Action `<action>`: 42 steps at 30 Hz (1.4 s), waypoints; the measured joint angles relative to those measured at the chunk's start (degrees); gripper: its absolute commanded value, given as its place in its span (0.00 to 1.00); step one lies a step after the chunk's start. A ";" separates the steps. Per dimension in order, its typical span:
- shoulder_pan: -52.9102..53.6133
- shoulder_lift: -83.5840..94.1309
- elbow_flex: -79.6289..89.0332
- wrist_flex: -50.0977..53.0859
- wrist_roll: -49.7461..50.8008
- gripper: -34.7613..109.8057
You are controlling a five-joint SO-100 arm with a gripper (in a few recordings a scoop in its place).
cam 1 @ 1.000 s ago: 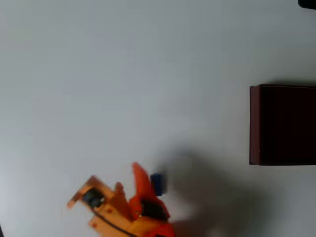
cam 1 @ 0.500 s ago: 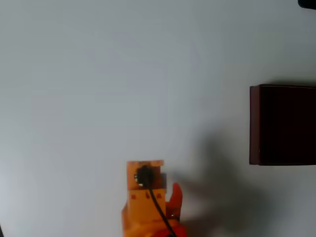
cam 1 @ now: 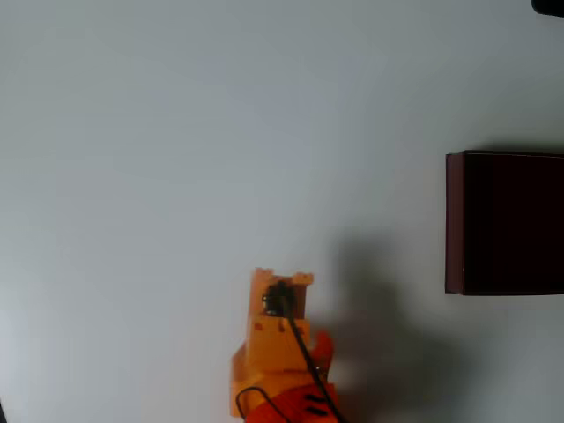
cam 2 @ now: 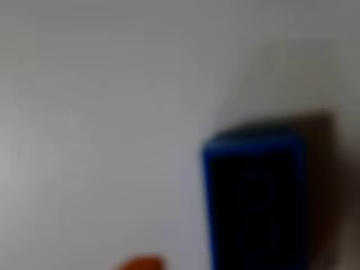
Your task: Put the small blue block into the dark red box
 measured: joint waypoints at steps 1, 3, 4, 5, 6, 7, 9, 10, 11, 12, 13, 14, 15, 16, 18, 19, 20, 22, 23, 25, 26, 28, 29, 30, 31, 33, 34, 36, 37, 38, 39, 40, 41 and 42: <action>0.53 0.00 0.00 0.00 -0.44 0.45; 0.79 -2.11 0.00 -0.18 -1.67 0.45; 0.62 -3.08 0.00 -0.53 -1.93 0.45; 0.62 -4.48 -0.35 -0.62 -1.93 0.45; 0.62 -6.33 -0.97 -0.09 -1.67 0.45; 0.62 -8.26 -1.76 0.62 -1.14 0.45; -0.35 -13.71 -4.22 1.32 -0.18 0.44; -1.05 -16.44 -5.10 0.97 0.09 0.44; -1.76 -19.42 -6.06 0.18 0.79 0.44; -2.72 -21.09 -6.50 -0.62 1.58 0.44; -3.78 -22.50 -6.86 -1.05 2.37 0.44; -4.57 -23.99 -7.03 -1.67 3.25 0.44; -5.19 -25.31 -7.38 -2.11 3.69 0.44; -5.80 -26.46 -7.73 -2.81 4.04 0.44; -6.42 -28.74 -8.26 -4.31 4.83 0.44; -6.50 -29.62 -8.70 -4.13 4.83 0.45; -6.50 -29.97 -8.70 -5.62 5.01 0.45; -6.24 -30.94 -9.14 -6.33 4.83 0.45; -6.15 -31.11 -9.23 -6.33 4.83 0.45; -5.80 -31.03 -9.40 -7.82 4.04 0.45; -5.62 -31.03 -9.49 -7.56 3.87 0.45; -5.01 -31.11 -9.49 -8.35 3.16 0.45; -4.66 -31.11 -9.49 -8.70 2.99 0.45; -4.22 -31.11 -9.49 -9.14 2.46 0.45; -3.87 -31.11 -9.49 -9.76 2.20 0.45; -3.34 -32.17 -9.32 -10.20 2.11 0.44; -3.25 -32.17 -9.14 -10.63 2.02 0.44; -3.16 -32.17 -9.32 -11.51 1.85 0.44; -3.43 -32.17 -8.88 -11.60 1.85 0.44; -3.43 -32.17 -8.79 -12.04 1.85 0.44; -3.60 -32.17 -8.79 -12.22 1.85 0.44; -3.69 -32.17 -8.26 -12.83 2.02 0.44; -3.69 -32.26 -7.82 -12.57 2.29 0.44; -3.52 -32.26 -7.82 -12.92 2.29 0.44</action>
